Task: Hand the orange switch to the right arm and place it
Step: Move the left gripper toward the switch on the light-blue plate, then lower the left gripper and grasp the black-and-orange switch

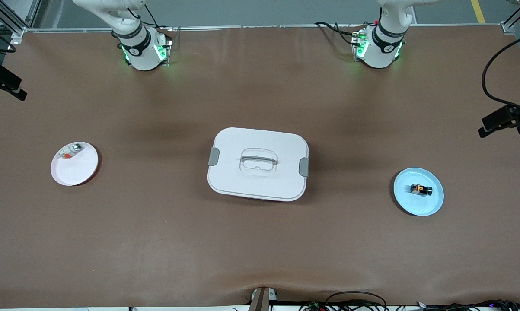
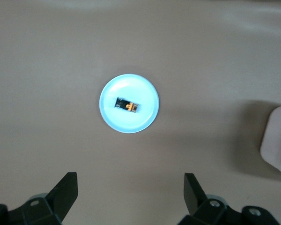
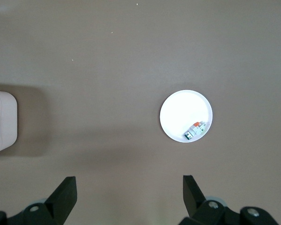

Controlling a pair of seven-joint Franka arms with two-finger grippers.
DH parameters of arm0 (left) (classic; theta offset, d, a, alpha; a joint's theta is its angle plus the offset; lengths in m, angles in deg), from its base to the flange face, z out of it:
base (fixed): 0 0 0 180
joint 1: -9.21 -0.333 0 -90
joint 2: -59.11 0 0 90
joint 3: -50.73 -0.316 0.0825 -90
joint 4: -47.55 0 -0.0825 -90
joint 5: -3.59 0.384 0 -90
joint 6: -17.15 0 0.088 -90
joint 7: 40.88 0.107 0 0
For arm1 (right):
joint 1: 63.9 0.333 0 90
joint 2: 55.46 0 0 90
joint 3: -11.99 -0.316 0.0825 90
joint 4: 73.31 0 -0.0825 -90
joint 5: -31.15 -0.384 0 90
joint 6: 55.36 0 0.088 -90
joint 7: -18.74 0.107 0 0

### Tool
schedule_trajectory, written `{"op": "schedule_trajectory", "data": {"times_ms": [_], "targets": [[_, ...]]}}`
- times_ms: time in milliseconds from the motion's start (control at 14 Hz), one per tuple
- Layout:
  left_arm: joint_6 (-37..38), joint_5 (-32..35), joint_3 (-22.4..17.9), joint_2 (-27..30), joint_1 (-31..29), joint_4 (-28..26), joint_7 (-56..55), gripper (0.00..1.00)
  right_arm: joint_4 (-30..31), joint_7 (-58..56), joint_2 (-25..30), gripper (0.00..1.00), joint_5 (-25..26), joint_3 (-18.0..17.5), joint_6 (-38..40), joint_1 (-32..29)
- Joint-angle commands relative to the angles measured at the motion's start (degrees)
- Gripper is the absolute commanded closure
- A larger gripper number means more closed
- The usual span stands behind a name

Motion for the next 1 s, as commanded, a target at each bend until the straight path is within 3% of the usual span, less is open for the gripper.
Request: {"op": "schedule_trajectory", "data": {"times_ms": [0,143,571,929], "targets": [[-0.9,1.1,0.3,-3.9,-1.8,0.2,5.3,0.0,-0.1,0.1,0.2,0.0,0.1,-0.2,-0.2,-0.1],[-4.1,2.3,0.3,-5.2,-3.1,-2.6,9.0,0.0,-0.1,0.1,0.2,0.0,0.2,-0.2,-0.3,0.0],[-25.6,8.1,0.6,-6.5,-2.9,-18.3,13.0,0.0,-0.2,0.1,0.1,0.0,0.4,-0.2,0.1,-0.1],[-32.6,8.2,0.8,-15.7,-1.8,-18.6,13.0,0.0,-0.3,0.1,0.1,0.0,0.5,-0.2,0.1,0.0]]}}
